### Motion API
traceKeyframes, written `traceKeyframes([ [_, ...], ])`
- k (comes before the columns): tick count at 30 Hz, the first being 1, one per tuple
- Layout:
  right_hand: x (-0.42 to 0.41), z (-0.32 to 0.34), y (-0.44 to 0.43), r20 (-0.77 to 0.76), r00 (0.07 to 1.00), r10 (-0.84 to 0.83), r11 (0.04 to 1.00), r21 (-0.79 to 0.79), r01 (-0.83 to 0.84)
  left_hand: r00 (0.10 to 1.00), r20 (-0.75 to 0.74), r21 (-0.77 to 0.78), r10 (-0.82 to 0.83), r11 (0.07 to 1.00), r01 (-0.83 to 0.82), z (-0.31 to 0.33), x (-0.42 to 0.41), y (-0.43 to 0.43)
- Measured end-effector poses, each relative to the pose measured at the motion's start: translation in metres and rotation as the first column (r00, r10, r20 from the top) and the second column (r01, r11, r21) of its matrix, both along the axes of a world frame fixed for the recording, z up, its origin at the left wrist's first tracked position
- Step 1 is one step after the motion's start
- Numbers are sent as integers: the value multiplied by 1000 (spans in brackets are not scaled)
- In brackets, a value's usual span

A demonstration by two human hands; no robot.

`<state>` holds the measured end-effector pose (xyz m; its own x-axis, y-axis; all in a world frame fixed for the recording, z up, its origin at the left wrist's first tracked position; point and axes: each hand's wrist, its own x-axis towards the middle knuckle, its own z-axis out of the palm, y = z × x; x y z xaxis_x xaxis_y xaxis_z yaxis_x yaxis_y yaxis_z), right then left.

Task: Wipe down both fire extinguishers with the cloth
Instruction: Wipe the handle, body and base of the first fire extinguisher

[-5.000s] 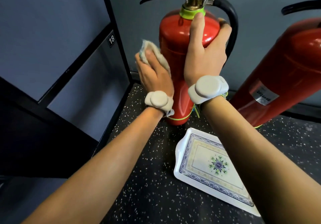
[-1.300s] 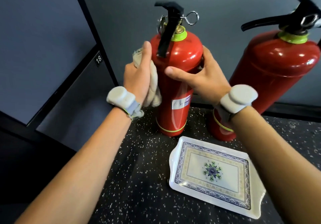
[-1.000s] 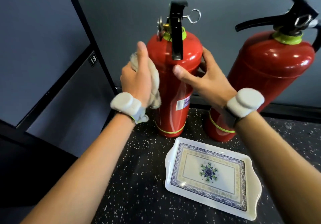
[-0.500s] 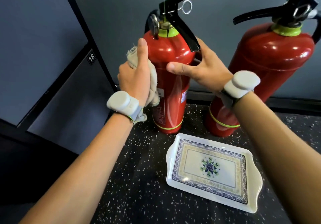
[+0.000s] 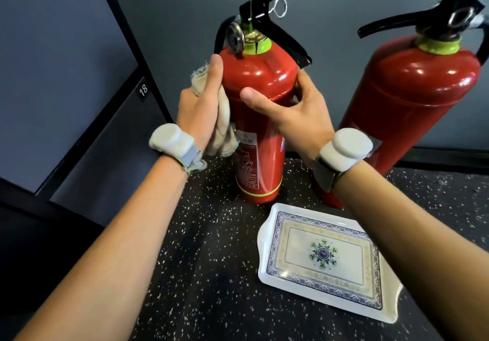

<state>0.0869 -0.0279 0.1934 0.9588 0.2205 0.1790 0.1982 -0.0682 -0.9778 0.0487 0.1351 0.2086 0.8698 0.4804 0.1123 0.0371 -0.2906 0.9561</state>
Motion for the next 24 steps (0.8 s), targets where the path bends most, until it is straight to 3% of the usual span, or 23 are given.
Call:
traceKeyframes([
  [5,47,5,-30,-68,956,285,955,-69,-290,956,-49,-141,290,945,-294,-4,-3,-45],
  [9,59,-5,-37,-112,941,319,947,-8,-322,954,-40,-93,298,949,-300,-3,-2,-56],
  [11,53,-2,-33,-127,945,302,949,-52,-311,958,-50,-74,282,956,-285,-1,-4,-46],
  [13,38,2,-28,-135,973,188,974,-99,-202,952,8,-55,305,951,-304,0,-10,-41],
  [16,-13,-2,-18,-68,971,-228,972,-69,224,925,140,-133,354,932,-337,1,-21,-43],
  [17,-32,-3,-14,-51,963,-263,965,-29,262,937,148,-166,317,942,-292,2,-24,-48],
  [18,-49,-1,-11,-63,978,-197,979,35,200,959,148,-190,243,958,-214,2,-27,-55],
  [21,-75,2,-10,-120,983,140,968,225,-111,983,170,-156,-76,982,103,4,-36,-76],
  [24,-76,2,-21,-109,993,52,973,228,-26,968,94,41,-233,972,230,10,-39,-77],
])
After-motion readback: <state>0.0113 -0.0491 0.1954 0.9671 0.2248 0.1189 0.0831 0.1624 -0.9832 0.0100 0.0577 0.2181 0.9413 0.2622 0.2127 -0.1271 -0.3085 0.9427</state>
